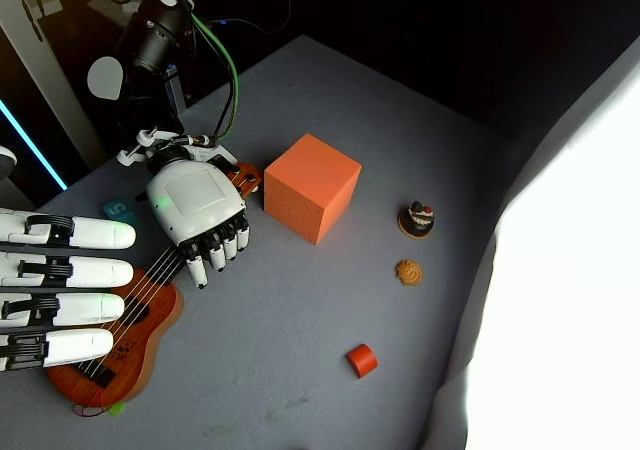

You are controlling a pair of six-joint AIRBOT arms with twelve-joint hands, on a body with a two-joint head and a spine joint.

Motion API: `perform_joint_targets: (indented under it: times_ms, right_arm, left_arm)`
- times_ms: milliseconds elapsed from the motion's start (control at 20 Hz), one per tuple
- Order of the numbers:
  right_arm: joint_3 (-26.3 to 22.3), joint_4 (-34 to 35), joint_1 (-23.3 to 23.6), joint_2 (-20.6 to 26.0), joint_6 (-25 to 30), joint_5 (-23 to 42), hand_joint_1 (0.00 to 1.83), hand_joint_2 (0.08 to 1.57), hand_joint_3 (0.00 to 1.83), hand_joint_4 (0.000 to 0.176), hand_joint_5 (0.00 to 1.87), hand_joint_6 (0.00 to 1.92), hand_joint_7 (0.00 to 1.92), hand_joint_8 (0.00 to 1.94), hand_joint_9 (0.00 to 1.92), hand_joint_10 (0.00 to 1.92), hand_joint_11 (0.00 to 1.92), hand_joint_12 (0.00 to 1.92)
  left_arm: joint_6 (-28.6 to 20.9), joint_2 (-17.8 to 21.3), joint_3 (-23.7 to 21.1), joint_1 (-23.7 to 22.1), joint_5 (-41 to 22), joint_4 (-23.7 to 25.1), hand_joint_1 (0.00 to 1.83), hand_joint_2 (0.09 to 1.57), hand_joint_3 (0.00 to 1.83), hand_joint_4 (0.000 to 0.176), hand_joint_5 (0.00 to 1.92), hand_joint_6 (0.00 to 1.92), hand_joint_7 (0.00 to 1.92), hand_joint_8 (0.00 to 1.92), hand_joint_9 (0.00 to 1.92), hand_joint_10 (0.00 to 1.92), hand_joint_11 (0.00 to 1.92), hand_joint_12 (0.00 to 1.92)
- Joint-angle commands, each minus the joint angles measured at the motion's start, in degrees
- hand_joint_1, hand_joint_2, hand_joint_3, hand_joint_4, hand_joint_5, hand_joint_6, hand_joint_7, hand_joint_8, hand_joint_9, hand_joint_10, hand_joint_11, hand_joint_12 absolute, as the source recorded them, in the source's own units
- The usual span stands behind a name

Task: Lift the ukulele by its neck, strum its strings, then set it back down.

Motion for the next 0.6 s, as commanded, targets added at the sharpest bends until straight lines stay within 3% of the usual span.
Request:
perform_joint_targets:
  times_ms: [0, 50, 100, 150, 200, 250, 300, 400, 450, 550]
  right_arm:
    - [0.0, 1.4, 0.7, 0.3, 0.3, 5.8, 0.02, 1.33, 0.0, 0.0, 0.24, 0.01, 0.22, 0.0, 0.16, 0.01, 0.0, 0.45]
    - [0.0, 1.4, 0.7, 0.3, 0.3, 5.8, 0.01, 1.34, 0.0, 0.0, 0.23, 0.0, 0.2, 0.0, 0.14, 0.0, 0.0, 0.35]
    - [-0.1, 1.4, 0.7, 0.3, 0.3, 5.8, 0.01, 1.34, 0.0, 0.0, 0.23, 0.0, 0.2, 0.0, 0.14, 0.0, 0.0, 0.35]
    - [-0.1, 1.3, 0.7, 0.4, 0.3, 5.8, 0.02, 1.34, 0.0, 0.0, 0.23, 0.0, 0.2, 0.0, 0.14, 0.0, 0.0, 0.34]
    - [-0.1, 1.2, 0.7, 0.4, 0.3, 5.9, 0.0, 1.34, 0.0, 0.0, 0.22, 0.0, 0.2, 0.0, 0.14, 0.0, 0.0, 0.33]
    - [-0.1, 1.2, 0.7, 0.4, 0.3, 5.9, 0.0, 1.34, 0.0, 0.0, 0.22, 0.0, 0.2, 0.0, 0.15, 0.0, 0.0, 0.35]
    - [-0.1, 1.2, 0.7, 0.4, 0.3, 5.9, 0.02, 1.34, 0.0, 0.0, 0.2, 0.0, 0.19, 0.0, 0.12, 0.0, 0.0, 0.37]
    - [-0.1, 1.2, 0.6, 0.4, 0.3, 5.9, 0.0, 1.35, 0.0, 0.0, 0.18, 0.0, 0.16, 0.0, 0.1, 0.0, 0.0, 0.25]
    - [-0.1, 1.2, 0.6, 0.4, 0.3, 5.9, 0.0, 1.35, 0.0, 0.0, 0.18, 0.0, 0.16, 0.0, 0.1, 0.0, 0.0, 0.25]
    - [-0.1, 1.2, 0.6, 0.4, 0.3, 5.9, 0.0, 1.34, 0.0, 0.0, 0.21, 0.01, 0.19, 0.01, 0.14, 0.02, 0.0, 0.45]
  left_arm:
    - [0.2, -0.4, -0.1, 0.1, 1.8, 3.8, 1.13, 1.04, 0.54, 0.0, 0.66, 1.5, 0.7, 1.74, 0.78, 1.92, 0.8, 1.92]
    - [0.2, -0.4, -0.1, 0.1, 1.8, 3.8, 0.98, 1.24, 0.07, 0.02, 0.68, 1.46, 0.54, 1.51, 0.56, 1.73, 0.55, 1.9]
    - [0.2, -0.4, -0.1, 0.1, 1.8, 3.8, 0.98, 1.24, 0.07, 0.02, 0.68, 1.46, 0.54, 1.51, 0.56, 1.73, 0.55, 1.9]
    - [0.2, -0.3, -0.2, 0.0, 1.5, 3.8, 0.91, 1.16, 0.01, 0.0, 0.46, 1.1, 0.43, 1.13, 0.44, 1.48, 0.36, 1.75]
    - [0.2, -0.2, -0.3, 0.0, 1.3, 3.8, 0.84, 1.13, 0.0, 0.0, 0.36, 0.7, 0.44, 0.62, 0.38, 1.12, 0.23, 1.54]
    - [0.9, 0.0, -0.6, -0.2, 0.8, 3.8, 0.8, 1.12, 0.0, 0.017, 0.35, 0.43, 0.48, 0.3, 0.37, 0.81, 0.14, 1.42]
    - [2.0, 0.5, -1.1, -0.5, -0.1, 3.8, 0.64, 1.07, 0.0, 0.064, 0.26, 0.07, 0.37, 0.02, 0.35, 0.26, 0.01, 1.24]
    - [3.7, 1.2, -1.8, -1.3, -1.5, 3.8, 0.52, 1.01, 0.0, 0.094, 0.11, 0.0, 0.24, 0.0, 0.27, 0.05, 0.0, 1.01]
    - [4.0, 1.5, -2.0, -1.6, -2.1, 3.8, 0.52, 1.01, 0.0, 0.094, 0.11, 0.0, 0.24, 0.0, 0.27, 0.05, 0.0, 1.01]
    - [4.9, 2.2, -2.7, -2.3, -3.1, 3.3, 0.43, 0.95, 0.0, 0.109, 0.0, 0.0, 0.1, 0.0, 0.16, 0.01, 0.0, 0.8]
